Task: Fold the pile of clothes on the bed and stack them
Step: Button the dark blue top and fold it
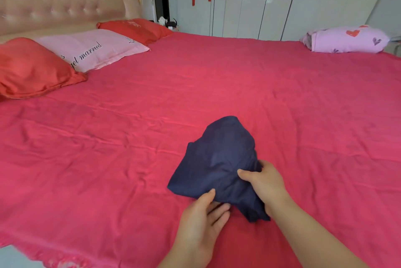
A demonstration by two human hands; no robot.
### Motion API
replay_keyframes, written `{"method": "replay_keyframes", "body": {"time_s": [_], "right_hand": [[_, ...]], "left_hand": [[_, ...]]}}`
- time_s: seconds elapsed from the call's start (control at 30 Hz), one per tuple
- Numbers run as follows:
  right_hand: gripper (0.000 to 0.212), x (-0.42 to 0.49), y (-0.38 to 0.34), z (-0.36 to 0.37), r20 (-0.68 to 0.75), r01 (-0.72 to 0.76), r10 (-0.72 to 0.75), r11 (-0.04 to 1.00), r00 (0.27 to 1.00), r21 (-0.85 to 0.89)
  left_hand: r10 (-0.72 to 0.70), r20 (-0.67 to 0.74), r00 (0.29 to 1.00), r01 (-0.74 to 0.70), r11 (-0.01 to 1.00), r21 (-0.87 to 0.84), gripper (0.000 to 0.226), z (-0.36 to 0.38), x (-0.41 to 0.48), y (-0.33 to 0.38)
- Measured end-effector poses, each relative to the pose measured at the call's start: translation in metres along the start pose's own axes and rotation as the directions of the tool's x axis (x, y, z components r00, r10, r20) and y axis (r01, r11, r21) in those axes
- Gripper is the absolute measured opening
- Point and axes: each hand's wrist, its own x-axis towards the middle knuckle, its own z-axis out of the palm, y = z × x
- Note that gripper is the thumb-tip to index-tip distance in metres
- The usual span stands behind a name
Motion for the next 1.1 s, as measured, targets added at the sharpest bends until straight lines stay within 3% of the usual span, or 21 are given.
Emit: {"method": "replay_keyframes", "body": {"time_s": [0.07, 0.13, 0.2, 0.3, 0.37, 0.47, 0.53, 0.6, 0.67, 0.77, 0.87, 0.97, 1.03, 1.1], "right_hand": [[0.043, 0.001, 0.005, -0.014, 0.017, -0.018, 0.019, 0.999, 1.000, -0.031], [0.049, 0.000, 0.013, -0.023, 0.081, -0.043, 0.043, 0.999, 0.996, -0.001], [0.059, -0.002, 0.019, -0.026, 0.111, -0.008, 0.008, 1.000, 0.994, 0.000], [0.077, -0.007, 0.016, -0.024, 0.126, 0.073, -0.076, 0.997, 0.989, 0.025], [0.080, -0.008, 0.015, -0.023, 0.108, 0.127, -0.122, 0.991, 0.987, -0.044], [0.075, -0.009, 0.020, -0.022, 0.096, 0.155, -0.138, 0.969, 0.986, -0.193], [0.073, -0.010, 0.021, -0.021, 0.128, 0.150, -0.114, 0.935, 0.985, -0.321], [0.073, -0.011, 0.018, -0.021, 0.152, 0.145, -0.083, 0.878, 0.985, -0.456], [0.076, -0.011, 0.013, -0.023, 0.153, 0.220, -0.162, 0.799, 0.975, -0.559], [0.063, -0.007, 0.000, -0.023, 0.129, 0.426, -0.428, 0.729, 0.895, -0.537], [0.051, 0.004, -0.015, -0.016, 0.199, 0.531, -0.558, 0.531, 0.806, -0.661], [0.054, 0.019, 0.003, -0.003, 0.332, 0.504, -0.444, 0.356, 0.832, -0.787], [0.053, 0.028, 0.025, 0.004, 0.339, 0.426, -0.277, 0.381, 0.899, -0.820], [0.053, 0.033, 0.033, 0.006, 0.320, 0.385, -0.218, 0.431, 0.922, -0.816]], "left_hand": [[0.088, -0.082, 0.993, -0.076, 0.988, 0.137, 0.011, -0.009, -0.005, 0.011], [0.269, -0.157, 0.950, -0.191, 0.902, 0.387, 0.031, -0.012, 0.002, 0.026], [0.424, -0.154, 0.892, -0.234, 0.728, 0.645, 0.066, -0.008, 0.015, 0.045], [0.417, -0.018, 0.909, -0.204, 0.482, 0.852, 0.077, 0.005, 0.041, 0.063], [0.401, 0.084, 0.912, -0.240, 0.355, 0.903, 0.070, 0.008, 0.056, 0.064], [0.555, 0.161, 0.816, -0.354, 0.260, 0.898, 0.053, -0.003, 0.052, 0.047], [0.637, 0.149, 0.757, -0.333, 0.179, 0.926, 0.045, -0.018, 0.041, 0.028], [0.651, 0.122, 0.749, -0.260, 0.120, 0.958, 0.044, -0.028, 0.036, 0.019], [0.703, 0.132, 0.699, -0.222, 0.038, 0.974, 0.048, -0.026, 0.034, 0.027], [0.703, 0.369, 0.609, -0.284, -0.240, 0.928, 0.054, 0.003, 0.034, 0.044], [0.489, 0.581, 0.651, -0.314, -0.523, 0.792, 0.052, 0.033, 0.050, 0.042], [0.311, 0.513, 0.800, -0.226, -0.636, 0.738, 0.053, 0.020, 0.082, 0.026], [0.292, 0.406, 0.866, -0.145, -0.629, 0.763, 0.056, 0.006, 0.098, 0.019], [0.311, 0.391, 0.866, -0.126, -0.621, 0.774, 0.057, 0.002, 0.103, 0.017]]}}
